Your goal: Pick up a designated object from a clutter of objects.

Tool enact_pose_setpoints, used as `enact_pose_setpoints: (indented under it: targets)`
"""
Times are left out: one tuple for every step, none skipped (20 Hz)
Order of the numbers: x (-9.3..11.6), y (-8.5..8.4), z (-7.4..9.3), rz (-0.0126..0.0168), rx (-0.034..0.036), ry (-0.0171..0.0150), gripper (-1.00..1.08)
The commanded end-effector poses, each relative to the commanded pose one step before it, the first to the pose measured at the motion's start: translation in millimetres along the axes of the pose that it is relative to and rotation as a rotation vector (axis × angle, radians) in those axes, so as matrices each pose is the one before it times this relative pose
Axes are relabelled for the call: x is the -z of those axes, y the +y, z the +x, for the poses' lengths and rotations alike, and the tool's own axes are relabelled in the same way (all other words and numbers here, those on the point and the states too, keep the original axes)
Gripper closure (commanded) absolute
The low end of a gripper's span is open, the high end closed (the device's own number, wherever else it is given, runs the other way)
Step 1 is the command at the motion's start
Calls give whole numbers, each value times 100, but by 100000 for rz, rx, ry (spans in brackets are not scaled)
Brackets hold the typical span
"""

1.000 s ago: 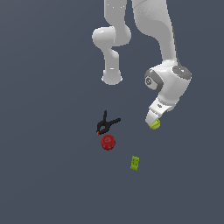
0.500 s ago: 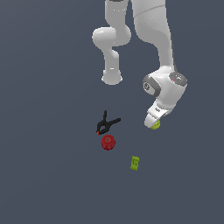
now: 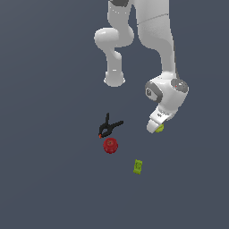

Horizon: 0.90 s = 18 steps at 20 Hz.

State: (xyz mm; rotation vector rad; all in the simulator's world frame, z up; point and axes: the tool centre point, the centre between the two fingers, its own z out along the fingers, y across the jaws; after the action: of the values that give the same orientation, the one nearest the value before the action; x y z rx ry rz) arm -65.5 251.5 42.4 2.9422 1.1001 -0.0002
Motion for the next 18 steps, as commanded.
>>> enact_pose_setpoints:
  targets:
    - [-111, -37, 24, 51, 60, 1, 108]
    - [0, 0, 0, 0, 0, 0, 108]
    - [0, 0, 0, 0, 0, 0, 108]
    - [0, 0, 0, 0, 0, 0, 108]
    - [0, 0, 0, 0, 0, 0, 108]
    - [0, 0, 0, 0, 0, 0, 108]
    - [0, 0, 0, 0, 0, 0, 108]
    - [110, 47, -6, -102, -61, 70, 108]
    - [17, 10, -15, 0, 0, 0, 108]
    - [52, 31, -44, 0, 0, 0, 108]
    - [86, 52, -74, 0, 0, 0, 108]
    - [121, 72, -103, 0, 0, 0, 108]
    - [156, 93, -133, 0, 0, 0, 108]
    - [190, 113, -162, 0, 0, 0, 108]
    - [224, 134, -191, 0, 0, 0, 108]
    - [259, 154, -220, 0, 0, 0, 108]
    - [286, 164, -246, -62, 13, -29, 108]
    - [327, 195, -278, 0, 0, 0, 108]
